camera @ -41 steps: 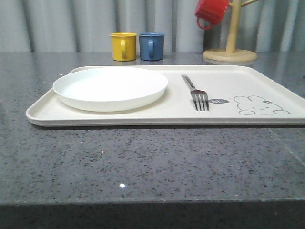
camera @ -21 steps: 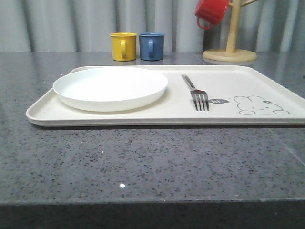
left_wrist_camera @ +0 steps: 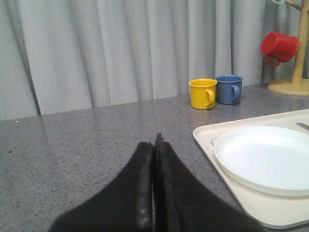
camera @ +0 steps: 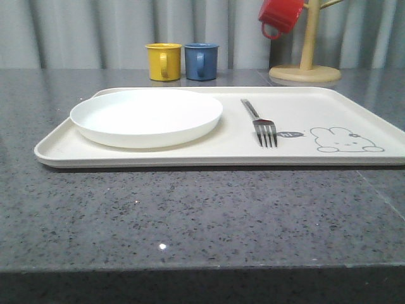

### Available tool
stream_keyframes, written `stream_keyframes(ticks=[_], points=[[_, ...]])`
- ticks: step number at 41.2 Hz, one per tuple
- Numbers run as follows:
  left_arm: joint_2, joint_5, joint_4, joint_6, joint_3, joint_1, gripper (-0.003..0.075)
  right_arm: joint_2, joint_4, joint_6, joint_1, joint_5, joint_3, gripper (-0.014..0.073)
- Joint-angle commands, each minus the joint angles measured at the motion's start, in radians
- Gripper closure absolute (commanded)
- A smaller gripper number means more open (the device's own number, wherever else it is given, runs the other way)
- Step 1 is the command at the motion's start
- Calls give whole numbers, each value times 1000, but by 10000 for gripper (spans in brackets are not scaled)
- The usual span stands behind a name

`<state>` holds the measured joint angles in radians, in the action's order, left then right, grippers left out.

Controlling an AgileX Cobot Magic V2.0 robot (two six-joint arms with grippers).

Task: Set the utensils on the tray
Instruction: 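Grasp the metal chopsticks with the right gripper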

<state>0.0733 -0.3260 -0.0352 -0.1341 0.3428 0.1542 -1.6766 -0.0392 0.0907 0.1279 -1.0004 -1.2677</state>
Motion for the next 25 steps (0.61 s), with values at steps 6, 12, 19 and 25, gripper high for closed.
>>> stream_keyframes(ticks=[6,12,19,25], points=[[13,73,-11,12,25,-1,739,125,1,-9,7,-6,-31,581],[13,73,-11,12,25,-1,739,175,45,-9,-8,-73,-77,581],[13,73,-11,12,25,-1,739,189,86,21,-77,-176,-148,581],[13,73,-11,12,25,-1,739,186,89,87,-188,-174,-165,581]])
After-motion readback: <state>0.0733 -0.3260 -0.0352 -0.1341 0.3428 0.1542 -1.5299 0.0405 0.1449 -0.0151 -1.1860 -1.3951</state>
